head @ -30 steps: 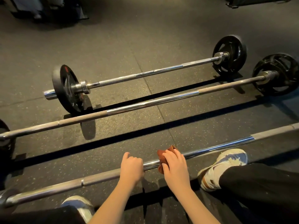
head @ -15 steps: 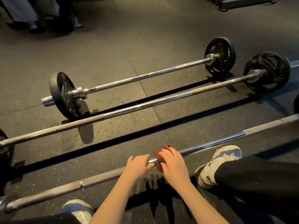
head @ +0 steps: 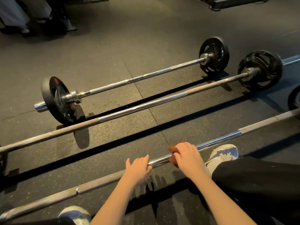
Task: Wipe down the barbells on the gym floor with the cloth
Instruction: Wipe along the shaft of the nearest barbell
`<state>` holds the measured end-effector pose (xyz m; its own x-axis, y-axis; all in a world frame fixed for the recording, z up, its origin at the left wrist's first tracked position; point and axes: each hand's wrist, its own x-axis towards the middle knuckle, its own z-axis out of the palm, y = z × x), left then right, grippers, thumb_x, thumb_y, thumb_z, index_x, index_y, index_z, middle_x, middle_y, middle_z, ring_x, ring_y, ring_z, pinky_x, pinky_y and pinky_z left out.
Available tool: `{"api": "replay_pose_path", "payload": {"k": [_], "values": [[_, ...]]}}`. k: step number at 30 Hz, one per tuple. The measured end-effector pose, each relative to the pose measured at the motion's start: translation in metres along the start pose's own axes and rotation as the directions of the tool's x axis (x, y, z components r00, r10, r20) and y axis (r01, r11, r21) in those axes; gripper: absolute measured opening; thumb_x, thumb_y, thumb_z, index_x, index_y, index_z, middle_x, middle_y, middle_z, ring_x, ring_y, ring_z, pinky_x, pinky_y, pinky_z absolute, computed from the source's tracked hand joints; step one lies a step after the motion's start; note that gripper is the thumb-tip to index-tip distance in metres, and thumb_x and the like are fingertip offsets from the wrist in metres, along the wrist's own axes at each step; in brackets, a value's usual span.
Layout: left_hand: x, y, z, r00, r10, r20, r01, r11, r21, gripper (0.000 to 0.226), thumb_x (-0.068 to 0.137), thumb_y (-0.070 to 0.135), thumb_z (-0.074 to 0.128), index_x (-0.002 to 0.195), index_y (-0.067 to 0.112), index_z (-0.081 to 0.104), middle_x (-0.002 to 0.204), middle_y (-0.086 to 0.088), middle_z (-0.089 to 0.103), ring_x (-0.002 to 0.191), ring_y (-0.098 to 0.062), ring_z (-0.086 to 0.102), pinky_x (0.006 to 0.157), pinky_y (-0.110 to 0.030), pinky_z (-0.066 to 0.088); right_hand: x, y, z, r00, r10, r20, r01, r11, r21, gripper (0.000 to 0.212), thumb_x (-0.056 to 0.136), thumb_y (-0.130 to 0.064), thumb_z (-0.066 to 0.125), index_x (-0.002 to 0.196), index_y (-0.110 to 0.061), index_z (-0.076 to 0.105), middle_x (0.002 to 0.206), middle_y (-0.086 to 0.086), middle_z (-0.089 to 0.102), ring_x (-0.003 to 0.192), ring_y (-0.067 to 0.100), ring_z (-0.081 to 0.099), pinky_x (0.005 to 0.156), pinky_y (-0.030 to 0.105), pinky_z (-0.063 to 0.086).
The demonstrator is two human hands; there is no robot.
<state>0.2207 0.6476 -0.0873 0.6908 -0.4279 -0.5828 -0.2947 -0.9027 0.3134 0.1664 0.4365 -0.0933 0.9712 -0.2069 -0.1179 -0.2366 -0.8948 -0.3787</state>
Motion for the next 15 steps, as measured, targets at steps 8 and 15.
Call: {"api": "replay_pose_path", "payload": {"k": [8, 15], "values": [[0.018, 0.057, 0.008, 0.986, 0.159, -0.055, -0.159, 0.987, 0.018, 0.063, 0.102, 0.042, 0.034, 0.154, 0.017, 0.009, 0.159, 0.001, 0.019, 0.147, -0.017, 0.012, 0.119, -0.048, 0.0, -0.008, -0.001, 0.004, 0.998, 0.06, 0.036, -0.055, 0.992, -0.114, 0.043, 0.103, -0.033, 0.04, 0.144, -0.021, 0.04, 0.156, -0.003, 0.031, 0.148, 0.019, 0.014, 0.122, 0.035, 0.013], [0.025, 0.063, 0.02, 0.983, 0.165, -0.079, -0.145, 0.966, 0.212, 0.081, 0.098, 0.055, 0.036, 0.154, 0.012, -0.003, 0.162, -0.005, 0.002, 0.148, -0.028, 0.001, 0.12, -0.046, 0.002, 0.006, 0.045, -0.014, 0.958, 0.273, -0.086, -0.28, 0.956, -0.086, 0.042, 0.103, -0.031, 0.038, 0.142, -0.018, 0.04, 0.162, 0.004, 0.016, 0.149, 0.024, 0.012, 0.121, 0.041, 0.019]]}}
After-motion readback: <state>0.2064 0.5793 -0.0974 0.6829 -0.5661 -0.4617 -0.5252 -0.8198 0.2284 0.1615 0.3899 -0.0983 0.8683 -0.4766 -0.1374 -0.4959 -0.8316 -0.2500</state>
